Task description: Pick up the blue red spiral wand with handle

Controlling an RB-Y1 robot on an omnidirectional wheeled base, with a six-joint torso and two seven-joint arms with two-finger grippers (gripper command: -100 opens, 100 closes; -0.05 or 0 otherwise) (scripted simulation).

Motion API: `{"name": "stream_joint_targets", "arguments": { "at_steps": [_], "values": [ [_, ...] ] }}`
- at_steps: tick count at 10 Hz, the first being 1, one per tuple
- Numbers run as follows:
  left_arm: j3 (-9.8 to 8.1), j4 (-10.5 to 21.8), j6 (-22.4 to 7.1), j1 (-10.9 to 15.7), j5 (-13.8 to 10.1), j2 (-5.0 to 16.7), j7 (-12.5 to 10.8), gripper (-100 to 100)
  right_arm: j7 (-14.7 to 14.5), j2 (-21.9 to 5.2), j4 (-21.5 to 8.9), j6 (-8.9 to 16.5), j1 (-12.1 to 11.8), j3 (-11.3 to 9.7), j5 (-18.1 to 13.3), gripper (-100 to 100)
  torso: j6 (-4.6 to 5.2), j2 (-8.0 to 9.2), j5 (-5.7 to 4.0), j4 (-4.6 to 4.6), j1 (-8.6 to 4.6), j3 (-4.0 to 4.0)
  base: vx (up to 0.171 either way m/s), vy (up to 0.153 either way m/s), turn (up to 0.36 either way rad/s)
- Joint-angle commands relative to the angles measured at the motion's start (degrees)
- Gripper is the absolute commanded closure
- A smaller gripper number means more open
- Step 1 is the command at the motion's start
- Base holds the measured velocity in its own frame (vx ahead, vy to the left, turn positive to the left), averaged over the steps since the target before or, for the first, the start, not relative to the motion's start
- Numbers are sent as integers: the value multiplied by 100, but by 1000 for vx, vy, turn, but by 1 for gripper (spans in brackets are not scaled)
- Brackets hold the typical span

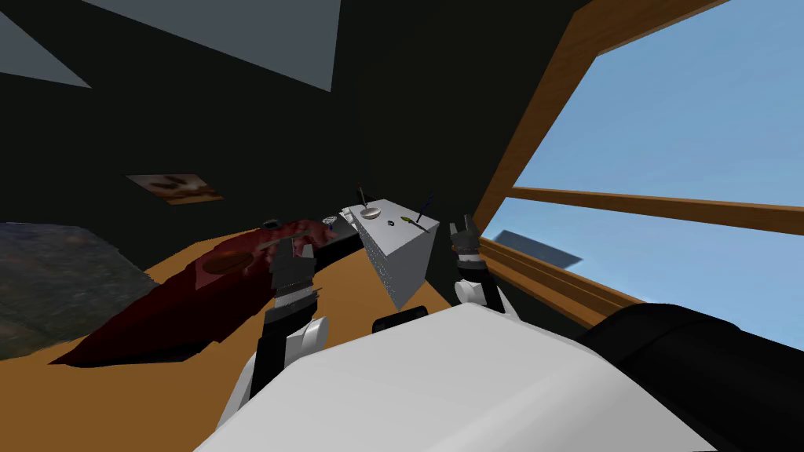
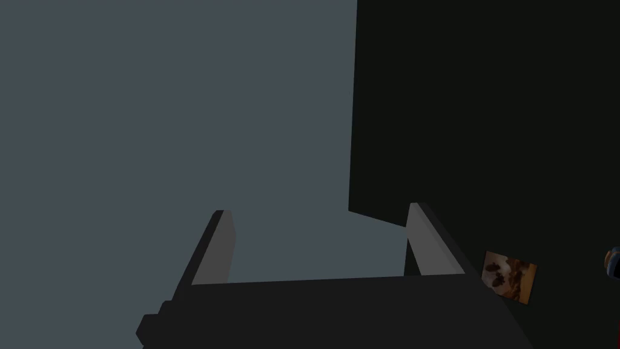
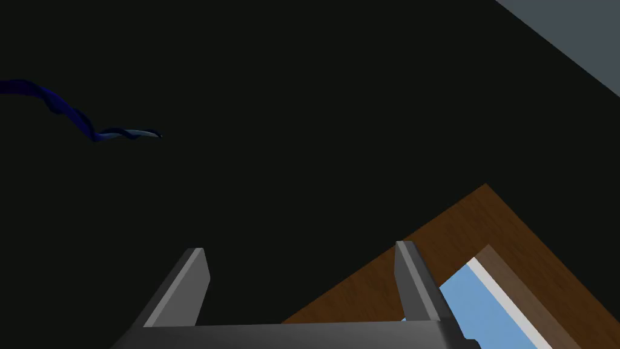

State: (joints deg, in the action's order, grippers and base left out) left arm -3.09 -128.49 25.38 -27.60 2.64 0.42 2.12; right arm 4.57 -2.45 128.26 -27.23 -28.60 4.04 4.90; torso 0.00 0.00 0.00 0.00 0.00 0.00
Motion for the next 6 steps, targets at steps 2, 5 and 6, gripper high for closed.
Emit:
{"name": "stream_joint_targets", "arguments": {
  "at_steps": [2, 5, 6],
  "values": [
    [0, 0, 0, 1, 0, 0, 0, 0, 61, -397, -109, -78, -195, 212, -104, -100, 0, 12, 1, 2, 3, 6, -62, 27, 20],
    [1, 0, 0, 1, 0, 0, 0, 0, 141, -924, -332, -200, -568, 572, -267, -100, 1, 36, 2, 8, 11, 21, -91, 41, 22],
    [1, 0, 0, 1, 0, 0, 0, 0, 168, -1076, -434, -248, -737, 724, -332, -100, 1, 39, 3, 8, 14, 22, -90, 58, 32]
  ]
}}
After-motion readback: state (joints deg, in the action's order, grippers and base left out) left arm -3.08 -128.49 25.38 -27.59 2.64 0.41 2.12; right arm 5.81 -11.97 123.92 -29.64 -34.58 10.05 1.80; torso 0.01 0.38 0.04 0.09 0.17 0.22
